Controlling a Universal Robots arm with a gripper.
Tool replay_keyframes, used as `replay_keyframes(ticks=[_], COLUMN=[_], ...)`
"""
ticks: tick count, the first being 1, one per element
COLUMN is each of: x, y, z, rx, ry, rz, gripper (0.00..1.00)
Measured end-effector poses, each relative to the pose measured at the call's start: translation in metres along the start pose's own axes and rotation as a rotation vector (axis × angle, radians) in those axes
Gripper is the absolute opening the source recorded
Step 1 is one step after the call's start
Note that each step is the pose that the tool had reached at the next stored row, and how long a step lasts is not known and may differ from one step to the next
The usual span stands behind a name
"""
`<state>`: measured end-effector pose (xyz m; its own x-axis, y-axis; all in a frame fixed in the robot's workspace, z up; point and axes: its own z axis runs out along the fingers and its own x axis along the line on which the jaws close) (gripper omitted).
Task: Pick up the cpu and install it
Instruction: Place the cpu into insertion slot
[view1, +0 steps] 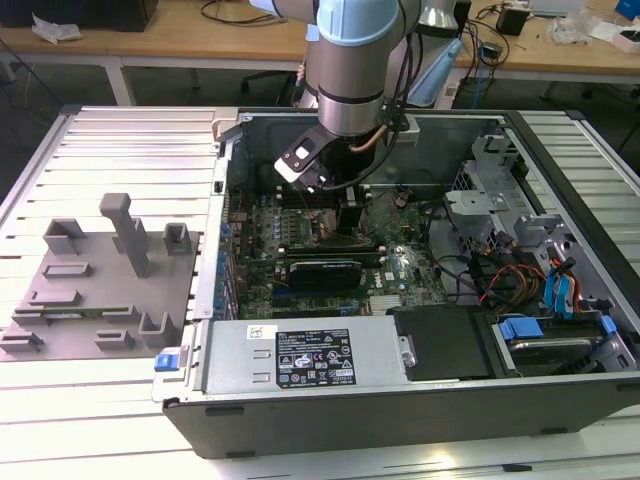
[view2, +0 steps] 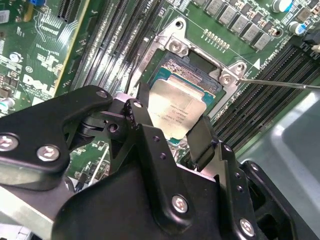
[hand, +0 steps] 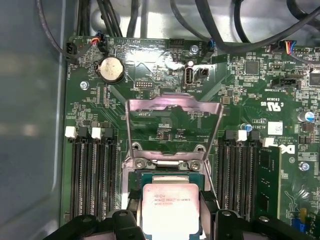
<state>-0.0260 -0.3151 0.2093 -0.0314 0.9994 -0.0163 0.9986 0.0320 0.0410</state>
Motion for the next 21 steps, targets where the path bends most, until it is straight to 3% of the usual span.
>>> replay_keyframes(ticks=[12, 21], x=[0.0009, 0.0009], y=[-0.0046, -0.0047], z=[0.0091, 0.0110], rx=[0.0000, 0.0002], ry=[0.0001, -0.0004], rz=[-0.002, 0.009], gripper=[0.55, 0.55])
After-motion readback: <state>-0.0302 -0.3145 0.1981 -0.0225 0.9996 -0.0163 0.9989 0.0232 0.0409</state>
